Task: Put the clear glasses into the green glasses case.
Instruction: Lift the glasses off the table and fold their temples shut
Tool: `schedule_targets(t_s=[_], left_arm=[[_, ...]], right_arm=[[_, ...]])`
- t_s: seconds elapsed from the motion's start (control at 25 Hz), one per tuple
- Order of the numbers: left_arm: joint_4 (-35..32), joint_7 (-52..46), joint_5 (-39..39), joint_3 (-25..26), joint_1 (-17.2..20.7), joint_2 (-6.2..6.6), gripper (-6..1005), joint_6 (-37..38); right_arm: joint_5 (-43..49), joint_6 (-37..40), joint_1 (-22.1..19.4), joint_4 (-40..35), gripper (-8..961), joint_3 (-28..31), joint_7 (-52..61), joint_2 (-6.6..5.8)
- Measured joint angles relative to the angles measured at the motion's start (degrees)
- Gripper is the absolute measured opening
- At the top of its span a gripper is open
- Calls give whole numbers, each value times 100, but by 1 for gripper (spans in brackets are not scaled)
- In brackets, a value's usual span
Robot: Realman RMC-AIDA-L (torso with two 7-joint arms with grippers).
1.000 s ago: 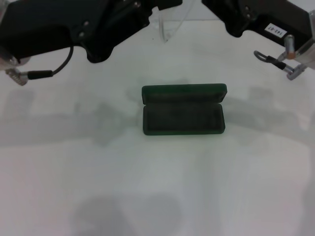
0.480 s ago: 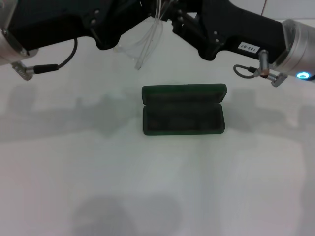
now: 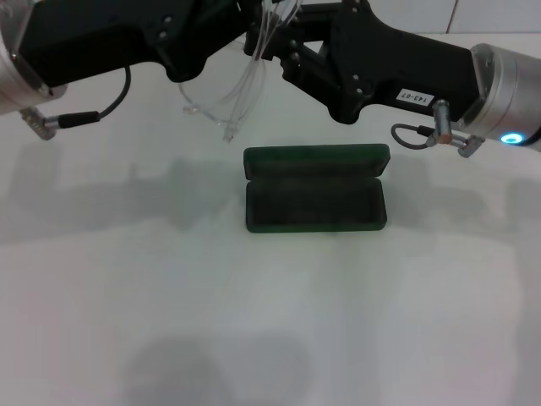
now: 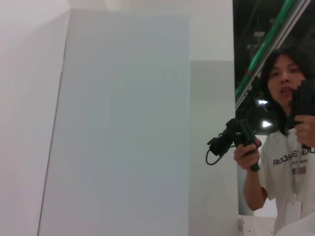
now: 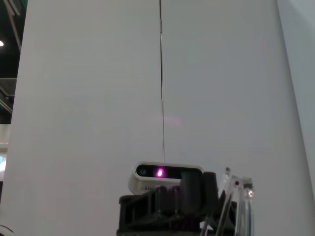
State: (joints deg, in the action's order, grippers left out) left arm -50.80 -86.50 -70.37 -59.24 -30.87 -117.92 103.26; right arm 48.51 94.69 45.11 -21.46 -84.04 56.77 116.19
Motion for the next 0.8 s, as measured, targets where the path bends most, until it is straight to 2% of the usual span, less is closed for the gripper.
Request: schedule_targets(t_s=[0.8], left_arm=[[73,18,-2,-27,70,42,47,238]], right_arm=[[-272,5,-168,0,68,50,-32,0]])
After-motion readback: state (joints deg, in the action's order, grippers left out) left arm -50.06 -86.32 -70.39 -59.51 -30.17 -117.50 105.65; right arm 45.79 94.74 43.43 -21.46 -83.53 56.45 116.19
